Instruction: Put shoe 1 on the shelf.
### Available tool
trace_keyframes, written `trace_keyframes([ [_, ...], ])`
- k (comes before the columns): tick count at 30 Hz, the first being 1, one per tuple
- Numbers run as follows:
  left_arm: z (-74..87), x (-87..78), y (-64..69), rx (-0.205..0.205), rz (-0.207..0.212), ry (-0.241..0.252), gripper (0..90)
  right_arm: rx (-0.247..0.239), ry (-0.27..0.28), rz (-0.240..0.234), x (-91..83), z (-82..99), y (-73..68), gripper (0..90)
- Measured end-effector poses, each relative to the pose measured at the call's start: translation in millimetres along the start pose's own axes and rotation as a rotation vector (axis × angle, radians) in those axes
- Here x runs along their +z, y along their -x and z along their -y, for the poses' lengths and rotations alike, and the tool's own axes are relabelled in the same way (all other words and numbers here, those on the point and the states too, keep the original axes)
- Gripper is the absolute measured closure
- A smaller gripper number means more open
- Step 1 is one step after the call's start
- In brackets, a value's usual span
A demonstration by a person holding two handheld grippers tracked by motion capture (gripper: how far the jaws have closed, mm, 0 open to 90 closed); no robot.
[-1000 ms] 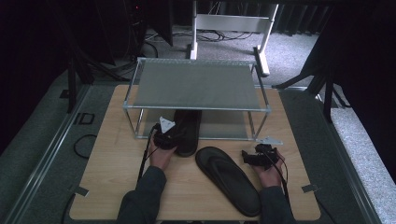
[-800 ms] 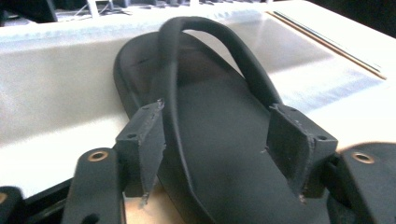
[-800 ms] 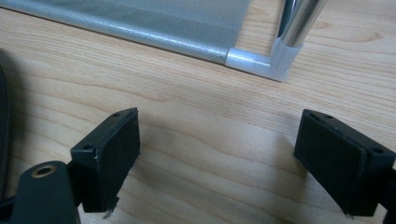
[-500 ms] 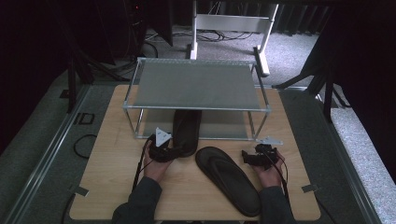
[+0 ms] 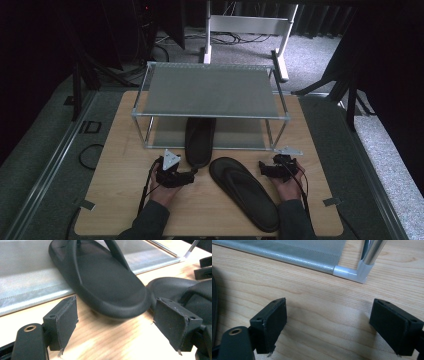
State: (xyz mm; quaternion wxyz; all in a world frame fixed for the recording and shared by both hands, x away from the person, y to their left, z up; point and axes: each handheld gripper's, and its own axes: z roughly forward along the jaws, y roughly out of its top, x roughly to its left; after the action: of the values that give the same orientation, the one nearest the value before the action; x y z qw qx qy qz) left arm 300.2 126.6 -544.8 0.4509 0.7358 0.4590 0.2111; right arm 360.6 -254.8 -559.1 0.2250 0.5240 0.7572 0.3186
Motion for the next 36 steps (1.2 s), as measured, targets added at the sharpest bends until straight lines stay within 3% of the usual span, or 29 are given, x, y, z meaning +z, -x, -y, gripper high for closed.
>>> trace_keyframes([
  [16,6.0,4.5,7.1,0.054,0.0,-0.063,19.7,0.0,0.0,0.0,0.0,0.0,-0.1,14.0],
  [29,1.4,16.0,10.9,0.092,-0.036,-0.07,25.6,-0.01,0.001,-0.009,0.2,-0.2,0.8,14.2],
  [32,-0.5,18.0,10.9,0.087,-0.045,-0.066,28.1,-0.011,0.01,-0.013,0.0,-0.5,1.6,20.6],
  [36,-0.4,19.1,11.0,0.093,-0.051,-0.073,28.4,0.003,-0.005,0.001,-1.8,-6.0,7.6,40.3],
])
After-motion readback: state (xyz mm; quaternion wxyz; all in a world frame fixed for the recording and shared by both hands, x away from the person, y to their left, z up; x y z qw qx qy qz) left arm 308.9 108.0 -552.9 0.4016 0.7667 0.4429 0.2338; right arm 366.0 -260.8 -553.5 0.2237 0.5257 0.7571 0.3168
